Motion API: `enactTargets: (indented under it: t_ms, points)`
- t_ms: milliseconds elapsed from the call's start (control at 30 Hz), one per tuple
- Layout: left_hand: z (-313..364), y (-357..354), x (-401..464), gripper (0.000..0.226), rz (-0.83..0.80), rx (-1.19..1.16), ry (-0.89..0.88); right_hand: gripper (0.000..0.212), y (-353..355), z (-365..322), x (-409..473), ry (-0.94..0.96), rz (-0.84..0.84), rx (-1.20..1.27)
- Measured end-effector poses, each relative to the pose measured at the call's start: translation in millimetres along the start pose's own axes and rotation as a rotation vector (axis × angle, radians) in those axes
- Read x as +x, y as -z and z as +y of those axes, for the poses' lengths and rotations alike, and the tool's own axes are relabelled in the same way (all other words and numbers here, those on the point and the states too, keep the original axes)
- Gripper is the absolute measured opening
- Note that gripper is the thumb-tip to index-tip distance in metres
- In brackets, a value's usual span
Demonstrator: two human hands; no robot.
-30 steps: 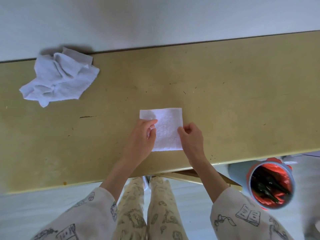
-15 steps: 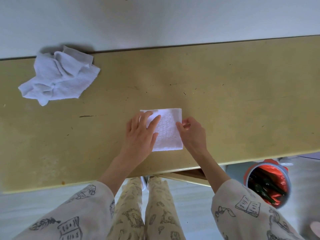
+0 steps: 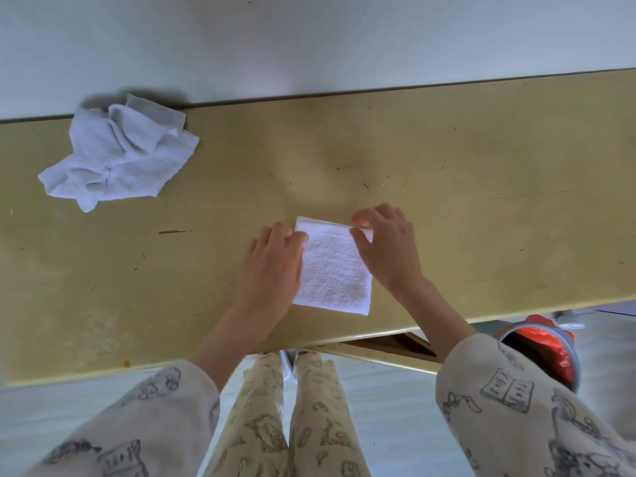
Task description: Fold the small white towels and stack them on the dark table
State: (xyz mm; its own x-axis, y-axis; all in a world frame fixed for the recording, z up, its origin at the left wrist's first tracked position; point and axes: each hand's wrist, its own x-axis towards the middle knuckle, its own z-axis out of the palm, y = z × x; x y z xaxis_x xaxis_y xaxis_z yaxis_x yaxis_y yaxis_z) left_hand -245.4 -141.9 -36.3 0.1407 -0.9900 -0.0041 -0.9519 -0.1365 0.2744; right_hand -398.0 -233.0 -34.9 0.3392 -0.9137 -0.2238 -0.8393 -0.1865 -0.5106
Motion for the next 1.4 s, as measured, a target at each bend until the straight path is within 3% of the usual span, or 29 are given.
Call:
enactTargets:
  t_ms: [100,233,667,1133,1400]
  points:
    - [-7.4,-1.7,31.0,0.023,-0.037,-0.048,-0.058,0.017,-8.6,5.7,-10.6,0.029,0.018,-0.126]
    - [-16.6,-9.8,50.2,0.013,-0.171,-0.076,-0.078,0.013,-15.7,6.6,-11.1,-0.002,0.073,-0.160]
    - [-22.8,-5.3,58.5,0.006,-0.160,-0.229,-0.132,0.010,-16.2,9.0,-3.9,-0.123,0.025,-0.009]
    - [-14.2,-17.0,67.5,0.013,-0.241,-0.337,0.051,0.010,-19.0,12.4,4.3,-0.187,0.005,0.057]
    - [-12.6,-10.1,56.4,0.017,-0.180,-0.246,-0.055,0.013,-18.3,16.0,-9.4,-0.100,0.053,0.026]
